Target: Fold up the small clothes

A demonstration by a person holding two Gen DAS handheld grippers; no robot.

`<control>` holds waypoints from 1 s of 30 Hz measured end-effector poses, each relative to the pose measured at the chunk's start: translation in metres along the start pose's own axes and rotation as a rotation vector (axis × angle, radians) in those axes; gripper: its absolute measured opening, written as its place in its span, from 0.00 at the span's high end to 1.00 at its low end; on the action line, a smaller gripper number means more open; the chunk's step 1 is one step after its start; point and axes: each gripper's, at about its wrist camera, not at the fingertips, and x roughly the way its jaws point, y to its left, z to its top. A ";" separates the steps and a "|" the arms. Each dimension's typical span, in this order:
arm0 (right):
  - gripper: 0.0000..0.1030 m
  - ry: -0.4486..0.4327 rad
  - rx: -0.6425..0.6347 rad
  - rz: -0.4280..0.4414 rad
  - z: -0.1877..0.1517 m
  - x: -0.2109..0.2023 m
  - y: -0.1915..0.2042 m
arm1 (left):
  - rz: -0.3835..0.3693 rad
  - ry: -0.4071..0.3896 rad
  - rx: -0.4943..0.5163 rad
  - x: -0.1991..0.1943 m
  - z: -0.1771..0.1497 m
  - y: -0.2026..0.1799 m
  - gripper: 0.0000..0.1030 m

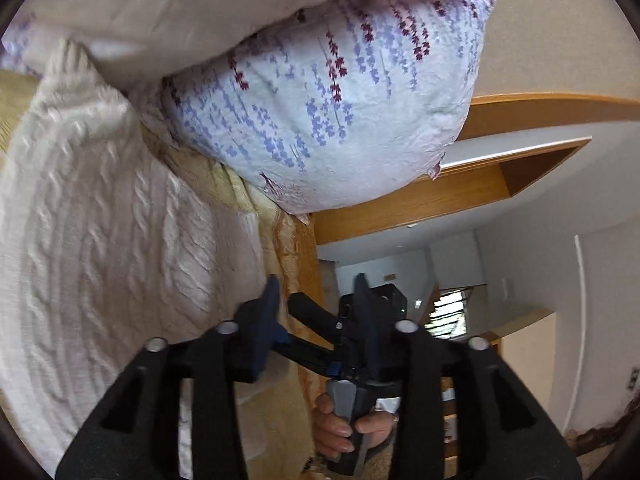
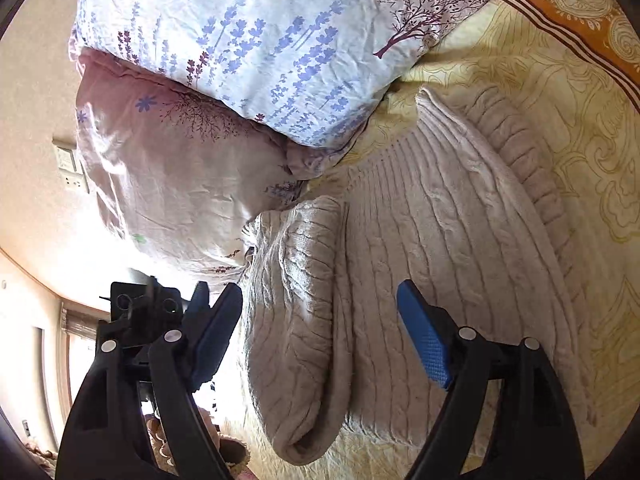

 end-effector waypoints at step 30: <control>0.86 -0.160 -0.291 -0.229 0.009 -0.002 0.068 | 0.508 -0.067 0.032 -0.106 -0.062 0.059 0.20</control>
